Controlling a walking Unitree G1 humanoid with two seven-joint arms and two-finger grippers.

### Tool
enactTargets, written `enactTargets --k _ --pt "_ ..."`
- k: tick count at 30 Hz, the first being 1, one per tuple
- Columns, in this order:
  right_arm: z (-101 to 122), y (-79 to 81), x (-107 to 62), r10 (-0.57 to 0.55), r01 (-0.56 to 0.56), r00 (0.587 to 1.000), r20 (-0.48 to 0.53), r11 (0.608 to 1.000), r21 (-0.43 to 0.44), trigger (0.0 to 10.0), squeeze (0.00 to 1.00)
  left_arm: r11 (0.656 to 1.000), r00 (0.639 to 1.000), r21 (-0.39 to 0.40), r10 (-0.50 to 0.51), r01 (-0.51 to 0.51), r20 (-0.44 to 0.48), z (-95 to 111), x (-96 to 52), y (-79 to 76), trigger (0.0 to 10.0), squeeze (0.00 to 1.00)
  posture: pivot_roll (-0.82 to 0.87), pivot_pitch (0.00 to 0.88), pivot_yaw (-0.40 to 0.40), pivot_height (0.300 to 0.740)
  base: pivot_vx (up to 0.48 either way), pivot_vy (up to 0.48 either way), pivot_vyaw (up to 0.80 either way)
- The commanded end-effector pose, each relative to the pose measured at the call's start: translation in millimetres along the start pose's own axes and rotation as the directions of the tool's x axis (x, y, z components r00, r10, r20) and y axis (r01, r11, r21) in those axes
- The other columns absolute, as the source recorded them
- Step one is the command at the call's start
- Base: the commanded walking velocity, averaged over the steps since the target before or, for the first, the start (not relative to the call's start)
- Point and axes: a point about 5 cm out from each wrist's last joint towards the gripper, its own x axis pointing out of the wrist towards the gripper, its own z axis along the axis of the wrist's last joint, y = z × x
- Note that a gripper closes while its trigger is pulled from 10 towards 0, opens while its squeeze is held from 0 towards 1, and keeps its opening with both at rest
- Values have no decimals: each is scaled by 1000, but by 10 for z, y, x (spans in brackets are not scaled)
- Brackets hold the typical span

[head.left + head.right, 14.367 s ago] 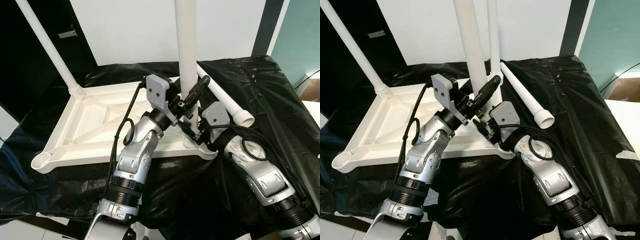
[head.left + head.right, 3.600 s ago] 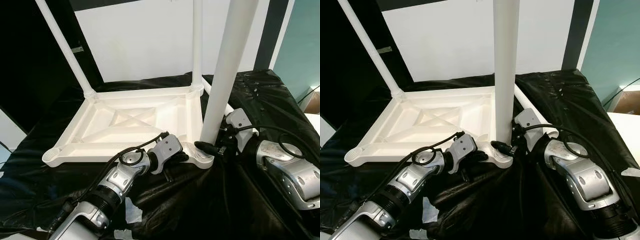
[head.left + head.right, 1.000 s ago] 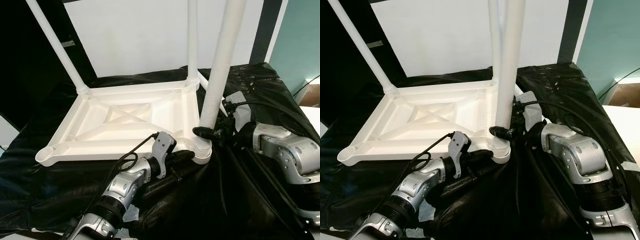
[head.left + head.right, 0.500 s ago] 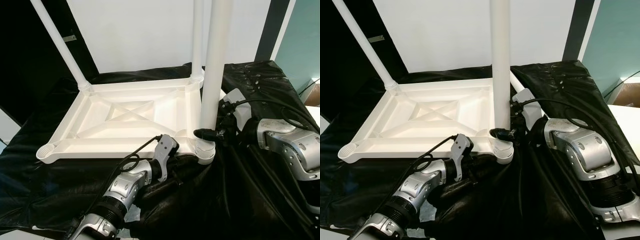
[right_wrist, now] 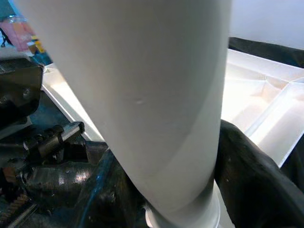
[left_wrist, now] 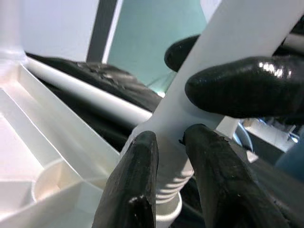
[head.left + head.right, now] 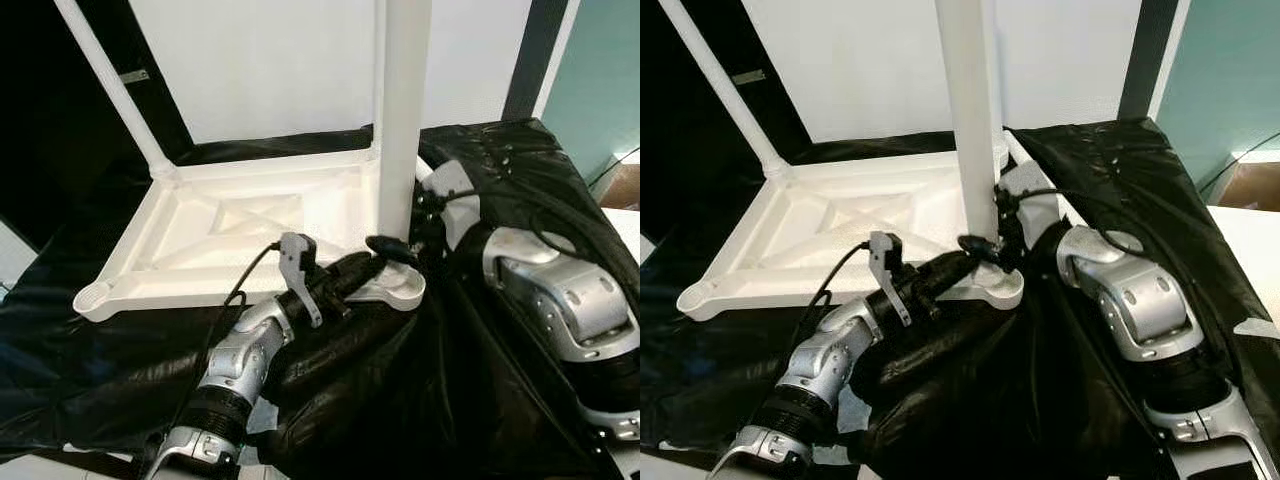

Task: Building children table

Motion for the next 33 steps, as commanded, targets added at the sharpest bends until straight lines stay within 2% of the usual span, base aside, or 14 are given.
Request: enactTargets --k 1,3,4,7,8,10,13,14,16,18,21,22,24,33 --pt "1 102 42 60 -59 998 -5 998 16 10000 0 998 997 -8 -62 63 53 92 -17 -25 10000 0 -120 0 119 740 0 0 0" --pt "20 58 47 26 -26 999 -28 1000 -8 10000 0 995 985 -44 -87 94 149 253 -7 -49 10000 0 -122 0 118 740 0 0 0" --pt "20 58 47 26 -26 999 -28 1000 -8 10000 0 995 985 -44 -87 94 149 253 -7 -49 10000 0 -122 0 118 740 0 0 0" --pt "-35 4 61 -25 17 996 -91 996 -89 10000 0 990 956 -72 -95 120 277 484 7 -55 10000 0 -121 0 114 740 0 0 0" --pt "-35 4 61 -25 17 996 -91 996 -89 10000 0 990 956 -72 -95 120 277 484 7 -55 10000 0 -121 0 114 740 0 0 0" --pt "-69 -45 27 -56 47 991 -120 996 -76 10000 0 988 928 -83 -90 128 363 652 -8 -54 10000 0 -121 0 114 740 0 0 0" --pt "-69 -45 27 -56 47 991 -120 996 -76 10000 0 988 928 -83 -90 128 363 652 -8 -54 10000 0 -121 0 114 740 0 0 0" --pt "-82 -68 9 -71 61 988 -137 995 -74 10000 0 988 916 -85 -89 132 392 713 -19 -57 10000 0 -121 0 114 740 0 0 0" --pt "-170 -210 -61 -154 131 959 -239 985 -108 10000 0 982 873 -70 -123 176 473 914 -62 -108 10000 0 -123 0 114 740 0 0 0" --pt "-170 -210 -61 -154 131 959 -239 985 -108 10000 0 982 873 -70 -123 176 473 914 -62 -108 10000 0 -123 0 114 740 0 0 0" --pt "-288 -348 -117 -255 188 906 -336 957 -218 10000 0 981 865 -32 -151 189 479 982 -73 -144 10000 0 -119 0 112 740 0 0 0" --pt "-288 -348 -117 -255 188 906 -336 957 -218 10000 0 981 865 -32 -151 189 479 982 -73 -144 10000 0 -119 0 112 740 0 0 0" --pt "-397 -371 -147 -276 183 879 -388 948 -260 10000 0 990 889 17 -134 141 438 931 -55 -127 10000 0 -117 0 112 740 0 0 0" --pt "-381 -320 -132 -256 163 890 -377 952 -260 10000 0 991 909 21 -131 133 396 863 -38 -149 10000 0 -117 0 111 740 0 0 0"
